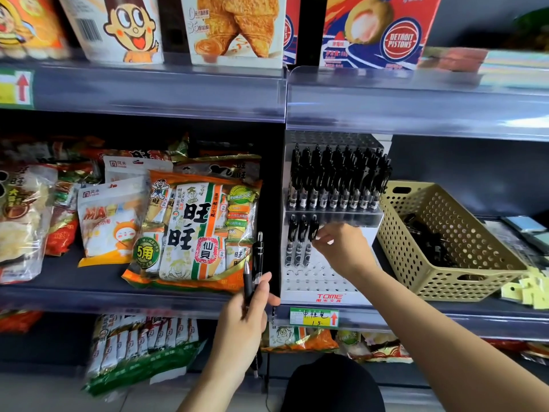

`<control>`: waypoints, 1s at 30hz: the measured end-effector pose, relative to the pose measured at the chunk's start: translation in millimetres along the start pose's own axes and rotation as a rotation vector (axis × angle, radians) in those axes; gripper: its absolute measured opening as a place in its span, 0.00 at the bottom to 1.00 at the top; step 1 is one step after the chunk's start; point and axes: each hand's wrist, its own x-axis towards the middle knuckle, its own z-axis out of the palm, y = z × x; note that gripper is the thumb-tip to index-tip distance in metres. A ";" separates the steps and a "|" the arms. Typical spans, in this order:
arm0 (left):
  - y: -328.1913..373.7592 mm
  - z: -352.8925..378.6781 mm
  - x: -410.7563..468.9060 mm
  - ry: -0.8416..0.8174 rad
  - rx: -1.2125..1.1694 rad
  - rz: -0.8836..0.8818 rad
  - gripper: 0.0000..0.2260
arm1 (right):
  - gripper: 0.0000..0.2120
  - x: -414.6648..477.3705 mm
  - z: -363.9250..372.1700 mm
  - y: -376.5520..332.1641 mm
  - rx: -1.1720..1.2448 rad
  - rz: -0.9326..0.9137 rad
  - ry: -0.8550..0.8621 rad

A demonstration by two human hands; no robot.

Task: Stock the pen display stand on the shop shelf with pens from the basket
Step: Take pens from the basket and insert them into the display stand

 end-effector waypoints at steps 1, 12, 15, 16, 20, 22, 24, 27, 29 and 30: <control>0.6 0.9 -0.2 -0.024 -0.006 0.006 0.14 | 0.11 -3.6 -1.1 -0.9 0.022 0.005 0.021; 2.2 14.7 -6.0 -0.090 -0.005 -0.056 0.14 | 0.09 -70.9 -0.5 -25.7 0.521 0.002 -0.118; 5.4 19.6 -9.3 -0.176 0.038 -0.059 0.18 | 0.09 -87.2 1.3 -29.7 0.734 0.061 -0.272; 6.4 21.4 -10.4 -0.206 0.028 -0.069 0.17 | 0.09 -90.4 1.0 -29.5 0.758 0.059 -0.292; 9.1 25.0 -12.3 -0.266 0.019 -0.069 0.19 | 0.06 -92.4 -5.2 -28.0 0.892 0.073 -0.321; 9.4 24.9 -11.3 -0.247 0.021 -0.051 0.17 | 0.03 -91.1 -8.8 -28.8 0.947 0.100 -0.317; 8.1 23.9 -9.5 -0.213 0.056 -0.028 0.12 | 0.05 -89.4 -9.2 -27.6 0.980 0.130 -0.278; 6.5 22.1 -8.4 -0.186 0.087 0.000 0.08 | 0.07 -88.0 -9.5 -22.2 1.002 0.175 -0.200; 5.3 20.9 -7.9 -0.176 0.103 0.019 0.08 | 0.04 -88.2 -10.8 -20.7 1.037 0.189 -0.204; 4.7 20.5 -7.4 -0.167 0.116 0.022 0.08 | 0.03 -88.1 -11.6 -20.8 1.043 0.185 -0.216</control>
